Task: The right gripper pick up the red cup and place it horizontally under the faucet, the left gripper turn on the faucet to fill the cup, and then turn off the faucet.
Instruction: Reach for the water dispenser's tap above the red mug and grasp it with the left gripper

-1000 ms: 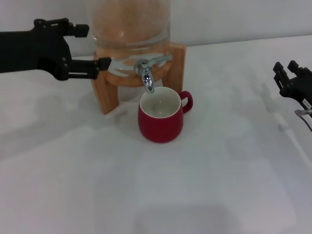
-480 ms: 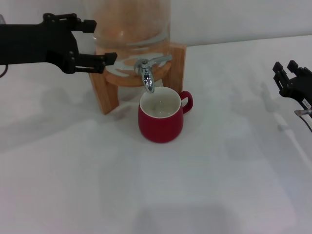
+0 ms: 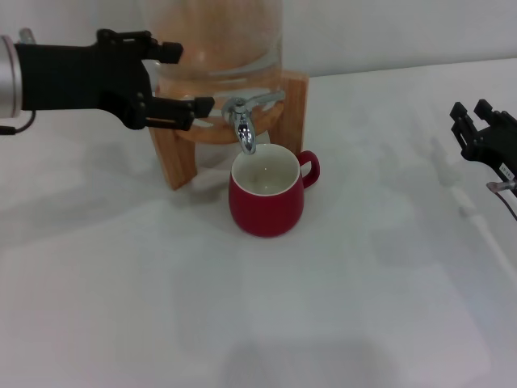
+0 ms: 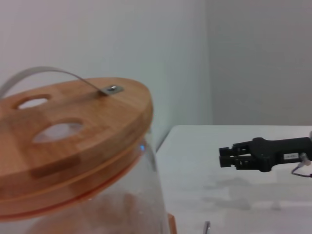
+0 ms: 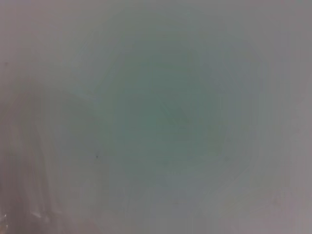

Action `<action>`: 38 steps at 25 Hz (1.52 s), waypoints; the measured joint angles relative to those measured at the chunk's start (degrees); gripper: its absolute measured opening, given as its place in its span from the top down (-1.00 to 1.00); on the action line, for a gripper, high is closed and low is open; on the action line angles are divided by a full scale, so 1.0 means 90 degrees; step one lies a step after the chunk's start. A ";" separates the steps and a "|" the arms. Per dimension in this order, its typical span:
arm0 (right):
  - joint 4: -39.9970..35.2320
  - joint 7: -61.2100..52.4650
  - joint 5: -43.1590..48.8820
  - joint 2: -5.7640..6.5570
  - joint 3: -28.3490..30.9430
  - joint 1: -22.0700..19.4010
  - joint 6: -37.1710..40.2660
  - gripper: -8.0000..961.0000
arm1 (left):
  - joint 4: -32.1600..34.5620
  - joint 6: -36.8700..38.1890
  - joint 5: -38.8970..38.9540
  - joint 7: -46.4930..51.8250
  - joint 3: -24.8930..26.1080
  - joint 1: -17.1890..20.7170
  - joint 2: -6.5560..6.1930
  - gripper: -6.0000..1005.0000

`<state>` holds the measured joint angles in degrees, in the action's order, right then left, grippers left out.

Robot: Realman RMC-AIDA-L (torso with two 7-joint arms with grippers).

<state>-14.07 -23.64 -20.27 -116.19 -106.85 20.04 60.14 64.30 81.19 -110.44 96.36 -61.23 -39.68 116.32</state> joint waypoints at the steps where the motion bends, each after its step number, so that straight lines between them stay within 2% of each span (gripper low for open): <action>1: 0.0000 0.0000 0.0001 0.0000 -0.0002 0.0000 0.0006 0.20 | -0.0009 0.0000 -0.0001 -0.0001 -0.0049 -0.0011 0.0001 -0.74; 11: 0.0001 0.0000 -0.0002 0.0000 -0.0088 -0.0028 0.0037 0.20 | -0.0077 -0.0042 -0.0240 -0.0017 -0.0206 -0.0193 0.0132 -0.74; 38: 0.0001 0.0023 0.0005 0.0000 -0.0091 0.0001 0.0037 0.20 | -0.1078 -0.0407 -0.0484 -0.0671 -0.0218 -0.0974 0.0154 -0.74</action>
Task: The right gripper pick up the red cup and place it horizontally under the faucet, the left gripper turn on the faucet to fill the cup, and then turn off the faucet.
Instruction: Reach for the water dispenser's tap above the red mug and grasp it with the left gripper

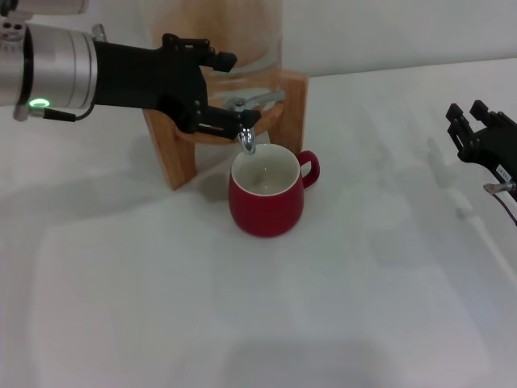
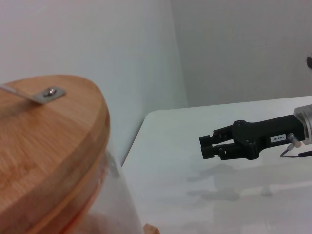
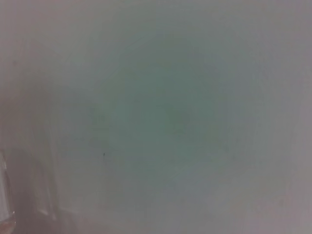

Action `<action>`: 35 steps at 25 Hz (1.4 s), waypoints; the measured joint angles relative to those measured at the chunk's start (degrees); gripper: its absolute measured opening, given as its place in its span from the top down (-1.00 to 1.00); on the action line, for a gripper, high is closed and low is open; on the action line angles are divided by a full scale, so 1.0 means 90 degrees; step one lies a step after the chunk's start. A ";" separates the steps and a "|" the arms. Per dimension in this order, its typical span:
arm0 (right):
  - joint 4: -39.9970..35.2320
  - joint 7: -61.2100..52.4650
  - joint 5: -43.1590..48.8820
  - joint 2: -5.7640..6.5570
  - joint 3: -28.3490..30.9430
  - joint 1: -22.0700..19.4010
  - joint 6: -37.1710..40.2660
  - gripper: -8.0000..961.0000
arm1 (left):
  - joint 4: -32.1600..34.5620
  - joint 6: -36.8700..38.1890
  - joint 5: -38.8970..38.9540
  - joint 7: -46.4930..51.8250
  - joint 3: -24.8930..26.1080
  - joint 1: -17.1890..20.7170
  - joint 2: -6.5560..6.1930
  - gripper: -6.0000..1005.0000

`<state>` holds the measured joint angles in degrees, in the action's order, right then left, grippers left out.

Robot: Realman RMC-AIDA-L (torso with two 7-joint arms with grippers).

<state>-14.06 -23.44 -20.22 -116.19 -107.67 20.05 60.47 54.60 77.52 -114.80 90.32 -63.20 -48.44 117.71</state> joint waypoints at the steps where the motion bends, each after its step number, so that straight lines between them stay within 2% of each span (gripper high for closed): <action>1: 0.0000 0.0001 0.0001 0.0000 0.0000 0.0000 0.0000 0.20 | -0.0005 -0.0011 -0.0005 -0.0004 0.0000 -0.0013 0.0002 -0.74; 14: 0.0000 0.0006 0.0001 0.0000 -0.0032 -0.0036 0.0080 0.20 | -0.0079 -0.0059 -0.0020 -0.0161 -0.0126 -0.0134 0.0120 -0.74; 35: 0.0000 0.0011 0.0011 0.0010 -0.0078 -0.0018 0.0098 0.20 | -0.0730 -0.0550 -0.0018 -0.0738 -0.0154 -0.0612 0.0135 -0.73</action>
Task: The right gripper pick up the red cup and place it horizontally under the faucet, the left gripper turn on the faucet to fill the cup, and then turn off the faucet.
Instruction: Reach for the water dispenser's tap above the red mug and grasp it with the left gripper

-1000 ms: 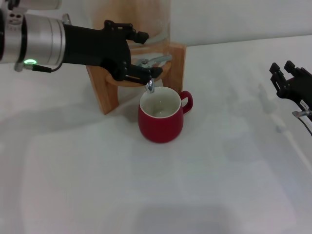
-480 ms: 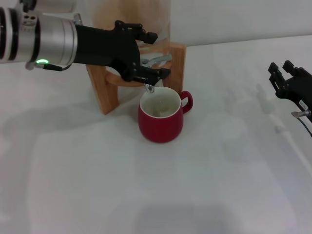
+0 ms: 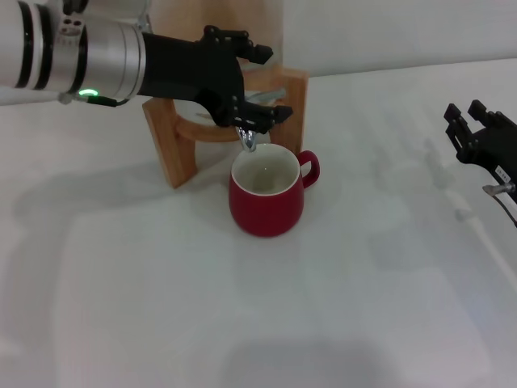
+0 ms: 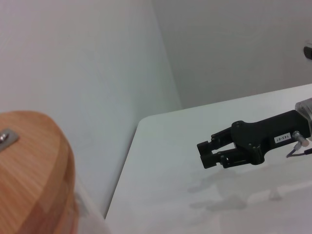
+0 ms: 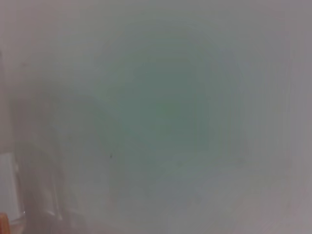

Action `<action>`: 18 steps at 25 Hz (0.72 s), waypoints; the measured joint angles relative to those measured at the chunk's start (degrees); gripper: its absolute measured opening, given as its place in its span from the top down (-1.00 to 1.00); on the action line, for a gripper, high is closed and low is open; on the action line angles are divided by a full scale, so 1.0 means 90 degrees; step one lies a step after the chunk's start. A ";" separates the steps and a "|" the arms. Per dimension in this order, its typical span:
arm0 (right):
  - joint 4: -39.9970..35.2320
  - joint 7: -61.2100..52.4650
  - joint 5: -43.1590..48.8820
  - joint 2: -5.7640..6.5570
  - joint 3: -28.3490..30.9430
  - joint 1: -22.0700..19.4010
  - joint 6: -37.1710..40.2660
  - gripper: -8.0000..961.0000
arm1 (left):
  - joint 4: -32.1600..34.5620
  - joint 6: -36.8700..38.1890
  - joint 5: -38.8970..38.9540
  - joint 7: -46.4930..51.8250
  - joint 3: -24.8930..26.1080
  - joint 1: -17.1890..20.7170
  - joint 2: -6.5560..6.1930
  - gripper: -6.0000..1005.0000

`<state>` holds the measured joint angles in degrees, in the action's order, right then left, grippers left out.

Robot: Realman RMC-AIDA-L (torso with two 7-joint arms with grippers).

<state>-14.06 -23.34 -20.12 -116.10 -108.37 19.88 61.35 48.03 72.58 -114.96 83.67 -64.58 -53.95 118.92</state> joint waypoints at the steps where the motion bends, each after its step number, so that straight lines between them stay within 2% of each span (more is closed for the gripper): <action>1: 0.0000 0.0002 0.0000 0.0000 0.0000 -0.0002 0.0000 0.20 | -0.0001 -0.0006 0.0000 -0.0002 -0.0017 -0.0007 0.0002 -0.73; 9: 0.0000 0.0000 0.0000 -0.0001 0.0000 -0.0009 0.0077 0.20 | -0.0005 -0.0014 0.0001 0.0016 -0.0145 0.0018 0.0016 -0.73; 18: 0.0005 -0.0011 0.0000 -0.0001 -0.0010 -0.0045 0.0139 0.20 | -0.0018 -0.0172 -0.0002 0.0054 -0.0595 0.0047 0.0029 -0.71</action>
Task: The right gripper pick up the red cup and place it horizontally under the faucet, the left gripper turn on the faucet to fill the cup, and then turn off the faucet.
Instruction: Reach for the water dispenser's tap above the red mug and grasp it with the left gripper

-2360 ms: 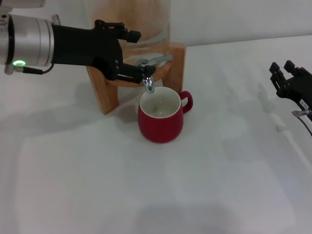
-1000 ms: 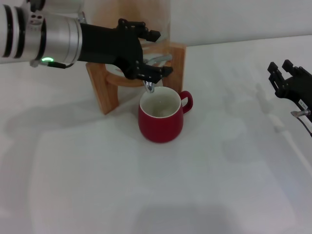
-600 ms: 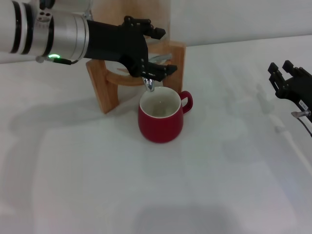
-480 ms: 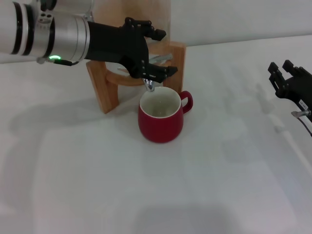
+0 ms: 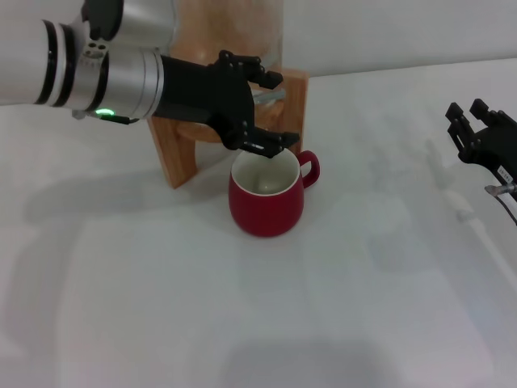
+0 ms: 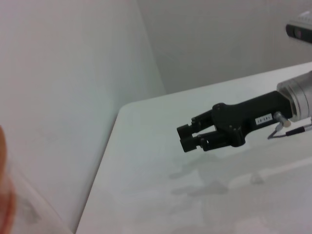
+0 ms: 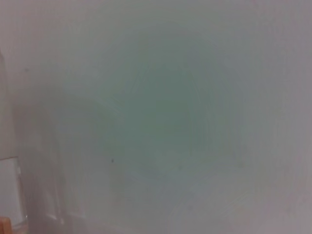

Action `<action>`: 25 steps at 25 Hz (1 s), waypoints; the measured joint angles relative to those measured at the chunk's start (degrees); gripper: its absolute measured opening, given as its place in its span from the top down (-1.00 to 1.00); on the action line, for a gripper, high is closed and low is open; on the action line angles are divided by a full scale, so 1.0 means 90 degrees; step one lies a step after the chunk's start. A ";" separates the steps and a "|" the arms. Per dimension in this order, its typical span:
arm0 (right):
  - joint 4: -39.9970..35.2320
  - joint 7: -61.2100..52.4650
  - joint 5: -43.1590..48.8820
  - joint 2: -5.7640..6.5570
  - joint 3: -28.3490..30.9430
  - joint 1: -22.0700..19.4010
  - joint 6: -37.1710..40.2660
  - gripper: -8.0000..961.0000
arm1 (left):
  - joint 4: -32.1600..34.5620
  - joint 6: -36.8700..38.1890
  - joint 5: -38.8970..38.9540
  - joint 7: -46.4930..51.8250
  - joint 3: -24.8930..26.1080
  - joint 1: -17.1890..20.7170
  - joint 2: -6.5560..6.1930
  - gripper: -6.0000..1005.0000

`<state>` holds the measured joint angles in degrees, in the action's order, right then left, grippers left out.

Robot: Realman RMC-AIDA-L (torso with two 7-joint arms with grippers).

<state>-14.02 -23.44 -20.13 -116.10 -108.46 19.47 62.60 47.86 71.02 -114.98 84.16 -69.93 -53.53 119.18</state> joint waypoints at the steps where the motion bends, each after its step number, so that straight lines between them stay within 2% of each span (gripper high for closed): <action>1: 0.0003 -0.0005 0.0000 0.0000 0.0000 -0.0002 0.0007 0.20 | 0.0000 -0.0009 0.0000 0.0000 -0.0024 0.0000 0.0000 -0.71; 18: 0.0025 -0.0009 -0.0004 0.0016 0.0000 -0.0013 0.0028 0.20 | 0.0177 -0.0007 -0.0153 0.0132 -0.0123 -0.0057 -0.0013 -0.69; 25: 0.0023 -0.0012 -0.0017 0.0020 0.0000 -0.0015 0.0028 0.20 | 0.0421 0.0029 -0.0576 0.0259 -0.0132 -0.0004 -0.0011 -0.68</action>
<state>-13.81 -23.55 -20.27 -115.92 -108.45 19.33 62.85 51.66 71.29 -120.16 86.49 -71.12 -53.56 119.09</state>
